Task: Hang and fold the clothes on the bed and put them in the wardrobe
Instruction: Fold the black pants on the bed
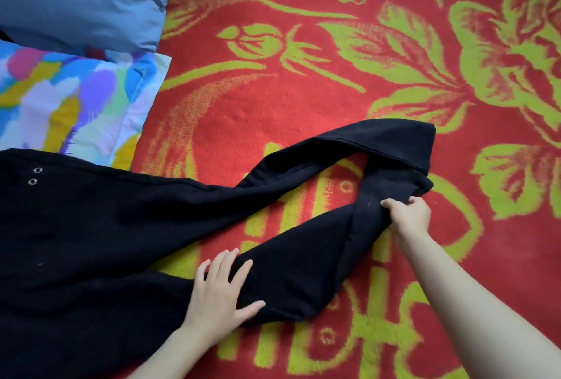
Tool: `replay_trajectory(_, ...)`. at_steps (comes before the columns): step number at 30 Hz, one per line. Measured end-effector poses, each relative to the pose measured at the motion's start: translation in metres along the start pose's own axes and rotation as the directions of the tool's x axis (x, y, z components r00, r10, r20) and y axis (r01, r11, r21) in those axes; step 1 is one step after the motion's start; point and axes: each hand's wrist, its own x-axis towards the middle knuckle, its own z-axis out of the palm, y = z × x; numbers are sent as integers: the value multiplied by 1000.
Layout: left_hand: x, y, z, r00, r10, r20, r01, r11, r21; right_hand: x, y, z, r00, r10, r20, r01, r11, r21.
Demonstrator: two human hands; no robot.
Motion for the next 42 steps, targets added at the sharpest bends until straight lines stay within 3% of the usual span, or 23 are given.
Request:
replay_trajectory(3, -26, -7, 8, 997, 61, 44, -63, 997, 44, -14, 16, -37, 982, -14, -188, 59, 970, 235)
replay_trajectory(7, -41, -18, -1, 992, 110, -61, -110, 994, 5, -22, 47, -73, 945, 87, -314, 47, 917, 395)
replay_trajectory(10, -35, -20, -11, 994, 36, -102, -56, 977, -206, -30, 59, -77, 922, 214, -324, -51, 894, 445)
replay_trajectory(12, -27, -24, -19, 987, -141, -73, 96, 895, -436, -37, 64, -78, 946, 158, -285, -48, 933, 358)
replay_trajectory(14, -18, -30, -27, 949, -305, -80, 207, 793, -572, -40, 74, -80, 980, -84, -180, 90, 996, 23)
replay_trajectory(16, -12, -36, -32, 884, -454, -109, 309, 743, -594, -42, 85, -83, 967, -256, 17, 250, 926, -282)
replay_trajectory(17, -10, -39, -33, 846, -524, -98, 381, 723, -576, -42, 90, -85, 963, -254, 88, 268, 898, -349)
replay_trajectory(19, -11, -41, -30, 798, -599, -58, 496, 709, -502, -40, 96, -92, 976, -205, 75, 218, 892, -395)
replay_trajectory(21, -17, -34, -27, 830, -554, -74, 474, 767, -432, -34, 95, -99, 989, -148, -12, 131, 910, -394)
replay_trajectory(25, -36, -6, -17, 938, -314, -143, 267, 923, -277, -21, 88, -107, 994, -82, -78, 32, 864, -502)
replay_trajectory(29, -34, 5, -9, 929, -360, -89, 331, 913, -239, -12, 85, -115, 998, 0, 69, 21, 953, -301)
replay_trajectory(31, -20, 7, -12, 945, -327, -11, 319, 928, -194, -12, 88, -125, 998, 8, 69, 13, 955, -297)
replay_trajectory(34, -6, 12, -17, 960, -251, 125, 278, 906, -320, -17, 98, -141, 991, 31, 133, -5, 982, -190)
replay_trajectory(36, -8, 12, -23, 975, -197, 107, 224, 872, -436, -20, 104, -156, 994, 30, 101, -32, 999, 17)
replay_trajectory(39, -20, 2, -42, 964, -265, 17, 203, 692, -693, -27, 102, -195, 1000, -14, -19, 20, 947, 322)
replay_trajectory(42, -19, -2, -57, 975, -218, -36, 113, 631, -767, -26, 103, -224, 990, -60, -130, 99, 942, 320)
